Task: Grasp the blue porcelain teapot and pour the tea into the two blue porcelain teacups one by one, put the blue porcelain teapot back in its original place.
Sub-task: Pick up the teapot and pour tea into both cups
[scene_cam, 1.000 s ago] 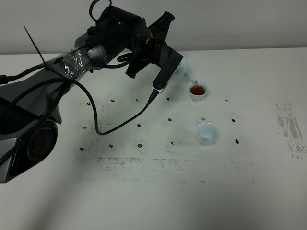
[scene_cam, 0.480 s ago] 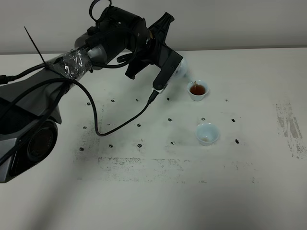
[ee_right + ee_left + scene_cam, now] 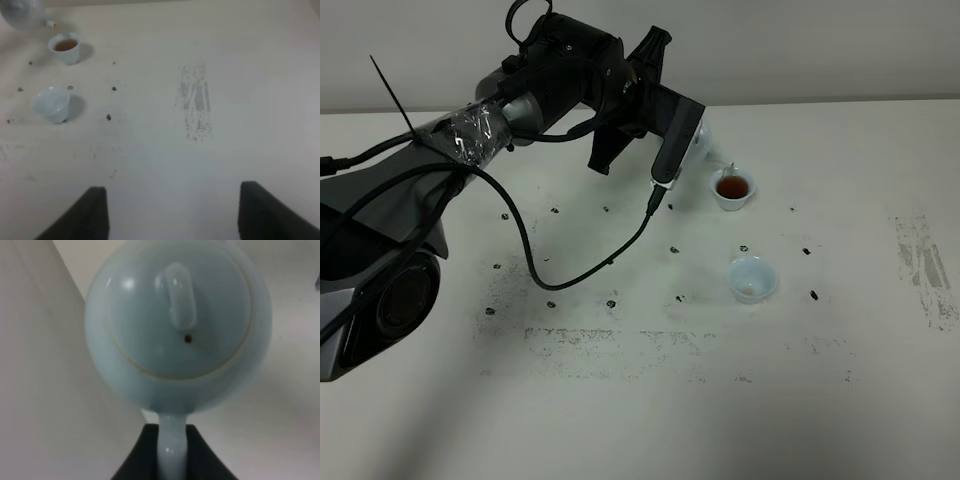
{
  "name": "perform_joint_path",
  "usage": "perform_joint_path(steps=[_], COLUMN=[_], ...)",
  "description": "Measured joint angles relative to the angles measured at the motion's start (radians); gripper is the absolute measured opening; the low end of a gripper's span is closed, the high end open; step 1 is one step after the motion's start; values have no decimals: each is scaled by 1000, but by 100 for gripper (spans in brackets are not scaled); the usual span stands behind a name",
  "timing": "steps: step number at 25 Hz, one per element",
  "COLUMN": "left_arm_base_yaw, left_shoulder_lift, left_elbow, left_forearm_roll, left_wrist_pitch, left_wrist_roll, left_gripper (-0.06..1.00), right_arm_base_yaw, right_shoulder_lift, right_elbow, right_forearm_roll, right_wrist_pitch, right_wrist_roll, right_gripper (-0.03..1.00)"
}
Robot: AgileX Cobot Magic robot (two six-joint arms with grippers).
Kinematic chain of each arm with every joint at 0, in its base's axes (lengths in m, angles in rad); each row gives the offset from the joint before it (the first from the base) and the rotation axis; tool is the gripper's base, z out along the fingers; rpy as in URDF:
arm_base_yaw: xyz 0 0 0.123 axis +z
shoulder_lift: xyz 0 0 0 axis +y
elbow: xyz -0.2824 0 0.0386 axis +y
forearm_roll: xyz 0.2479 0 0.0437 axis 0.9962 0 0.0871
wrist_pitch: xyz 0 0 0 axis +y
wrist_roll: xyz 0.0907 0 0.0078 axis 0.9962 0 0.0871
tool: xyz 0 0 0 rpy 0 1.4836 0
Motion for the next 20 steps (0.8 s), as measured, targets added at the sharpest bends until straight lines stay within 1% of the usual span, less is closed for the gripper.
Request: perform_joint_path(steps=[2, 6, 9, 12, 14, 17, 20], left_arm_base_yaw=[1, 3, 6, 20, 38, 77, 118], left_shoulder_lift=[0, -1, -3, -20, -40, -68, -74], left_elbow=[0, 0, 0, 0, 0, 0, -1], left_forearm_roll=[0, -10, -55, -123, -168, -210, -253], left_wrist_pitch=[3, 15, 27, 55, 108, 233, 336], left_wrist_roll=[-38, -81, -136, -229, -302, -412, -480], left_gripper=[5, 5, 5, 5, 5, 5, 5], right_arm_base_yaw=[0, 0, 0, 0, 0, 0, 0], right_shoulder_lift=[0, 0, 0, 0, 0, 0, 0], right_elbow=[0, 0, 0, 0, 0, 0, 0], right_forearm_roll=[0, 0, 0, 0, 0, 0, 0], right_wrist_pitch=[0, 0, 0, 0, 0, 0, 0], right_wrist_roll=[0, 0, 0, 0, 0, 0, 0], right_gripper=[53, 53, 53, 53, 53, 53, 53])
